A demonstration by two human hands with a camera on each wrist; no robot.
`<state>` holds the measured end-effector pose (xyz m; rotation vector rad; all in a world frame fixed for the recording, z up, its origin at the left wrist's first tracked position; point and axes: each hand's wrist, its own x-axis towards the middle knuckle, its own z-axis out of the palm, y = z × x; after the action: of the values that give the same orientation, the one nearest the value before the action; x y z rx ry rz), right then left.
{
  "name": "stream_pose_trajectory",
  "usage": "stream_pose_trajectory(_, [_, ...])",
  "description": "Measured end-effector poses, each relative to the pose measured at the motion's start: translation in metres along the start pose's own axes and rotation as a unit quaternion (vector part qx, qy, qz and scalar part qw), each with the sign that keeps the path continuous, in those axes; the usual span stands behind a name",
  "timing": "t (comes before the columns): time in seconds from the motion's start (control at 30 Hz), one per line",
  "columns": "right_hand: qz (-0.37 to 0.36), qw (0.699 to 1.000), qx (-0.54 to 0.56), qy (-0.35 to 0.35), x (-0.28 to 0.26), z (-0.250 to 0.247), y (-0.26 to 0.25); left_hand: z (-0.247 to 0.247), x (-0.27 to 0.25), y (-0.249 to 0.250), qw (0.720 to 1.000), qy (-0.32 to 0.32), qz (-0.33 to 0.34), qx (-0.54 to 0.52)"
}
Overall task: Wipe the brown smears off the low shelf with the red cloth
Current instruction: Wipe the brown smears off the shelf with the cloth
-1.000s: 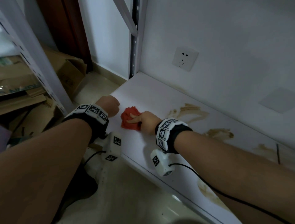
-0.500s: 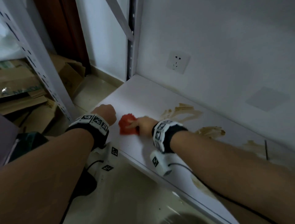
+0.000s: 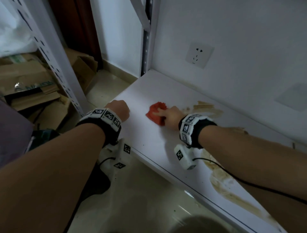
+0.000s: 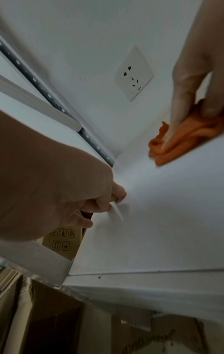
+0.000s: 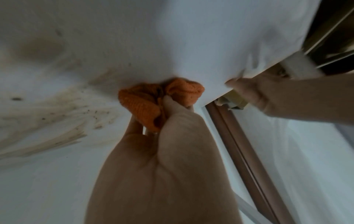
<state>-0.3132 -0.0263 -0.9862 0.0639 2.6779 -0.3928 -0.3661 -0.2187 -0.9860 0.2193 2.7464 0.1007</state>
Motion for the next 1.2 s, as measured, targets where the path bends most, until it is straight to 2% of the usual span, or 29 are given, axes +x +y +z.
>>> stream_pose_trajectory(0.03, [-0.028, 0.998, -0.047, -0.032, -0.009, 0.004, -0.003, -0.001, -0.005, 0.001, 1.0, 0.001, 0.012, 0.011])
stream_pose_trajectory(0.07, [-0.078, 0.992, -0.096, -0.031, -0.012, 0.011, -0.001, -0.001, -0.009, 0.001, 1.0, -0.002, 0.022, 0.015])
stream_pose_trajectory(0.13, [-0.097, 0.992, -0.058, -0.049, -0.029, 0.021, -0.008, -0.002, -0.017, 0.004, 0.999, -0.012, 0.032, 0.013])
stream_pose_trajectory(0.3, [-0.067, 0.996, -0.01, -0.065, -0.064, 0.041, -0.025, -0.001, -0.026, 0.006, 0.999, -0.026, 0.026, 0.022])
stream_pose_trajectory(0.37, [-0.095, 0.995, -0.011, -0.036, -0.078, 0.044, -0.026, 0.002, -0.026, 0.007, 0.999, -0.02, 0.035, 0.027])
stream_pose_trajectory(0.4, [-0.105, 0.994, -0.014, -0.019, -0.079, 0.046, -0.026, 0.004, -0.027, 0.007, 0.999, -0.021, 0.034, 0.029])
stream_pose_trajectory(0.53, [-0.112, 0.99, -0.034, -0.077, -0.065, 0.039, -0.028, 0.008, -0.032, 0.008, 0.999, -0.002, 0.028, 0.042])
stream_pose_trajectory(0.6, [-0.132, 0.986, -0.061, -0.08, -0.054, 0.031, -0.026, 0.008, -0.029, 0.009, 0.999, 0.006, 0.022, 0.039])
stream_pose_trajectory(0.73, [-0.165, 0.98, -0.11, -0.037, -0.032, 0.013, -0.027, 0.007, -0.014, 0.007, 0.998, 0.033, 0.013, 0.042])
stream_pose_trajectory(0.97, [-0.131, 0.982, -0.131, -0.044, 0.018, -0.003, -0.028, 0.004, -0.012, 0.005, 0.998, 0.045, 0.007, 0.041])
stream_pose_trajectory(1.1, [-0.079, 0.995, -0.066, -0.006, 0.011, -0.008, -0.004, 0.005, -0.013, -0.001, 0.999, 0.043, 0.009, 0.028])
stream_pose_trajectory(1.2, [-0.037, 0.997, -0.068, 0.012, -0.001, -0.012, 0.025, 0.003, -0.016, -0.001, 0.999, 0.034, 0.009, 0.016])
